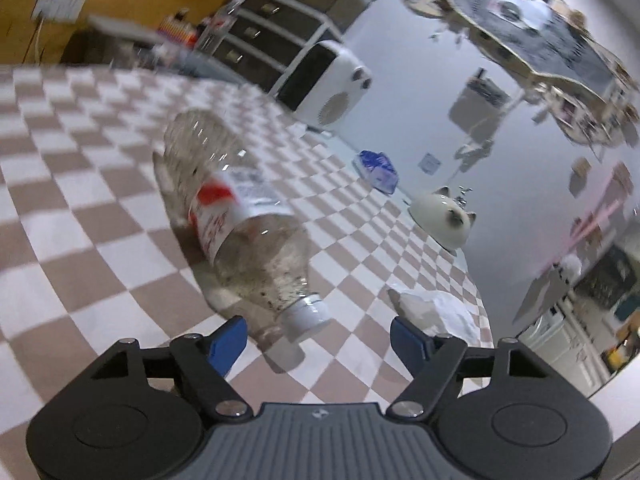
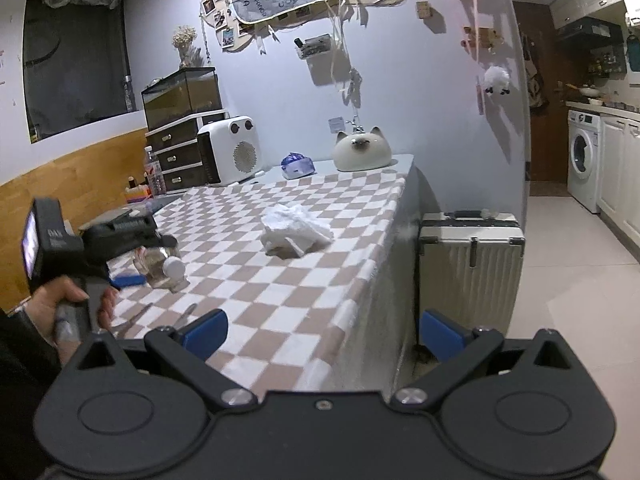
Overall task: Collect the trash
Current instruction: 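Grasp the plastic bottle cap with left tool while right tool grasps white tissue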
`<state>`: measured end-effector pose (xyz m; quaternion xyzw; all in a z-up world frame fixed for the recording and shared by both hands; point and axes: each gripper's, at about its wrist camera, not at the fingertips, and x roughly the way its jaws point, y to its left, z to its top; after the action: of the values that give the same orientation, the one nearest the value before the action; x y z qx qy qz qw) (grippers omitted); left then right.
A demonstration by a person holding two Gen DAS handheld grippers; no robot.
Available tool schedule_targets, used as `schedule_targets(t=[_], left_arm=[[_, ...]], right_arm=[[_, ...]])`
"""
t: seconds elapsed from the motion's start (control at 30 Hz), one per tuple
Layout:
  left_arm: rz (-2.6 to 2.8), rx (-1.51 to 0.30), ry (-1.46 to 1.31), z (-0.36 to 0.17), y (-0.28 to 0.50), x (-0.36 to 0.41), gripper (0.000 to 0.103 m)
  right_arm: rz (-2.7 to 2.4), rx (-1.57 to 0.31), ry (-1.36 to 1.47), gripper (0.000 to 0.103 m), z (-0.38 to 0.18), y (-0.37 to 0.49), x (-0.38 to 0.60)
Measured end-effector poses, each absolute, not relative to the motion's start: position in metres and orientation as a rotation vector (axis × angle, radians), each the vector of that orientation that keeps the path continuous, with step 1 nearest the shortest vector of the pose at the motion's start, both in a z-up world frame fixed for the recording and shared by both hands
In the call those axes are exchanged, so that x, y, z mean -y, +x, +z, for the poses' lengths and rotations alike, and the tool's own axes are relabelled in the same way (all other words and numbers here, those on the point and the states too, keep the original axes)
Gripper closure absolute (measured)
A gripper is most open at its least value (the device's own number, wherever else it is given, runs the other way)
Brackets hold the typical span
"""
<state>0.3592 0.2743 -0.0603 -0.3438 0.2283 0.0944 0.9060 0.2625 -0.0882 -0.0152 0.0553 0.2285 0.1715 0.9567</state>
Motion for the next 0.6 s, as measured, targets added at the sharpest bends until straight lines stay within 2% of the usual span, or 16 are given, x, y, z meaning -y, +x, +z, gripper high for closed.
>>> schedule_targets(t=[0.27, 0.37, 0.43, 0.6], left_arm=[[0.168, -0.438, -0.867, -0.079, 0.376, -0.294, 0.031], [0.17, -0.456, -0.859, -0.08, 0.382, -0.295, 0.042], [0.165, -0.476, -0.865, -0.081, 0.385, -0.298, 0.055], [0.122, -0.536, -0.902, -0.082, 0.38, -0.304, 0.066]], right_arm=[[0.354, -0.439, 0.145, 0.0, -0.004, 0.315, 0.063], [0.361, -0.424, 0.131, 0.005, 0.001, 0.339, 0.047], [0.367, -0.411, 0.11, 0.007, 0.004, 0.355, 0.032], [0.376, -0.426, 0.086, 0.01, 0.006, 0.397, 0.003]])
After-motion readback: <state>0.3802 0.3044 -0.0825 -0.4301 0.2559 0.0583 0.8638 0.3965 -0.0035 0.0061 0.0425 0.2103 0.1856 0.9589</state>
